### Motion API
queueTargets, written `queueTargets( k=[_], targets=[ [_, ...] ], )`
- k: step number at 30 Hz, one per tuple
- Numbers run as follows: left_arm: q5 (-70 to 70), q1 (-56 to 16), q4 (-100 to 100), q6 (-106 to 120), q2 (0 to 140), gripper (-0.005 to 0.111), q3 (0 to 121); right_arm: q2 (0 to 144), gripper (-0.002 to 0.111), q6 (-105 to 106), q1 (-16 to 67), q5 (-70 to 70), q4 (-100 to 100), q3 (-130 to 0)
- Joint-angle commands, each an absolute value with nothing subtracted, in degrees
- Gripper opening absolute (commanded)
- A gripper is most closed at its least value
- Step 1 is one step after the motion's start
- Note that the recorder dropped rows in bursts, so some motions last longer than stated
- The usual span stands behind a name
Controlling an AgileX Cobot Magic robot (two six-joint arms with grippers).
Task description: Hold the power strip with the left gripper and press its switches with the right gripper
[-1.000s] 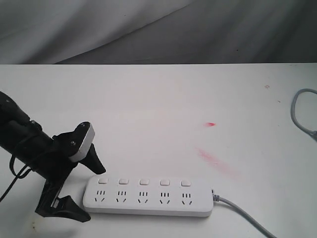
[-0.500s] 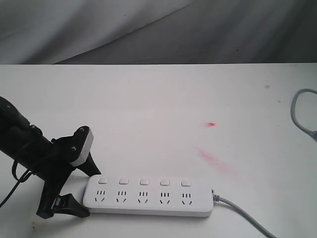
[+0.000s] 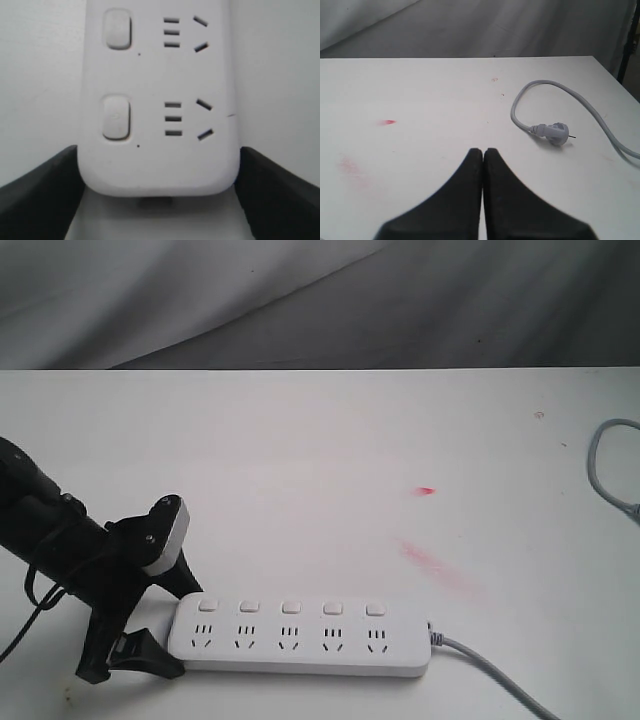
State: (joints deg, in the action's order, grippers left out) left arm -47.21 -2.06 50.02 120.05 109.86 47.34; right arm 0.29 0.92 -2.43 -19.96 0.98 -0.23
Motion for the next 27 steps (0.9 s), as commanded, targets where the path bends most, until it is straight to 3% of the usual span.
queueTargets(
  k=[1,27],
  targets=[
    [-46.90,-2.26,50.14,120.02,110.03,0.063,46.98,0.00,0.000,0.86,-2.77,-19.51,1.07,0.00],
    [-46.77,-2.26,46.34,120.02,110.03,0.063,46.98,0.00,0.000,0.86,-2.77,-19.51,1.07,0.00]
  ],
)
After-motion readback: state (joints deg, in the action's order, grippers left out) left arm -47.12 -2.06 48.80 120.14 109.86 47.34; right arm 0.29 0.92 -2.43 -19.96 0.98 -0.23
